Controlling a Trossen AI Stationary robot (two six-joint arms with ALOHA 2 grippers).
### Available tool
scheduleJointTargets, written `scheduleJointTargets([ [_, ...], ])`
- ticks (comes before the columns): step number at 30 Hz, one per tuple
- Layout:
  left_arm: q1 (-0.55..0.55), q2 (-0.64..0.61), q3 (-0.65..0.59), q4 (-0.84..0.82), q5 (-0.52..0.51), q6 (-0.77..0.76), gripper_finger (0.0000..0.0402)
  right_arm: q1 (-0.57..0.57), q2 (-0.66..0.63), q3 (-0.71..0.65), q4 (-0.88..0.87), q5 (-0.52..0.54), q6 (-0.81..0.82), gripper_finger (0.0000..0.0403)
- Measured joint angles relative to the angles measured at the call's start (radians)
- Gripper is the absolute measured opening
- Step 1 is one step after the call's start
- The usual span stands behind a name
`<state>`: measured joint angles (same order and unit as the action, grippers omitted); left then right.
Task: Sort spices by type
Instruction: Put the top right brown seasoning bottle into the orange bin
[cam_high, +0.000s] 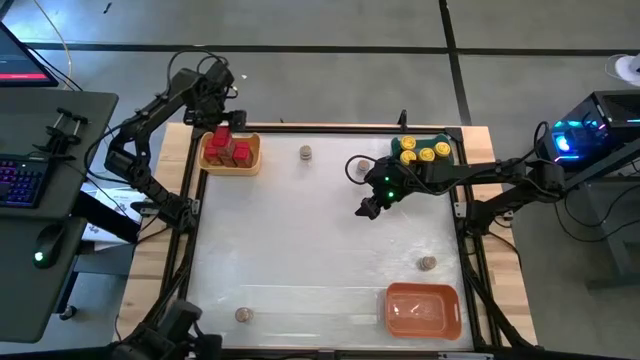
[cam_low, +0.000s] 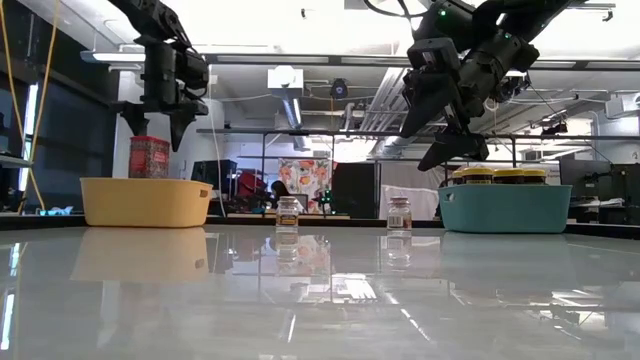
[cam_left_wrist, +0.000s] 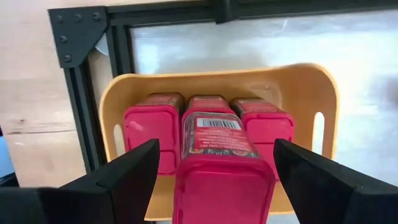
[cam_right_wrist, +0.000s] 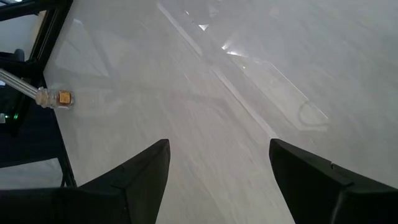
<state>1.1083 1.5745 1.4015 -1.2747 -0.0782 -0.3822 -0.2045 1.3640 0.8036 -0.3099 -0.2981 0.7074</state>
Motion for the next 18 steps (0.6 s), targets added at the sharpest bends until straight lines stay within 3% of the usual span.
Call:
scheduleJointTargets([
  [10, 0.012, 0.0, 0.108, 0.025, -0.002, -0.001, 0.0301, 0.0, 0.0, 0.0, 0.0, 0.0, 0.002, 0.0271],
  [15, 0.011, 0.0, 0.21, 0.115, -0.002, 0.022, 0.0301, 0.0, 0.0, 0.0, 0.0, 0.0, 0.002, 0.0271],
  [18, -0.022, -0.006, 0.259, 0.155, -0.008, -0.064, 0.0301, -0.003, 0.0, 0.0, 0.0, 0.0, -0.03, 0.0271],
])
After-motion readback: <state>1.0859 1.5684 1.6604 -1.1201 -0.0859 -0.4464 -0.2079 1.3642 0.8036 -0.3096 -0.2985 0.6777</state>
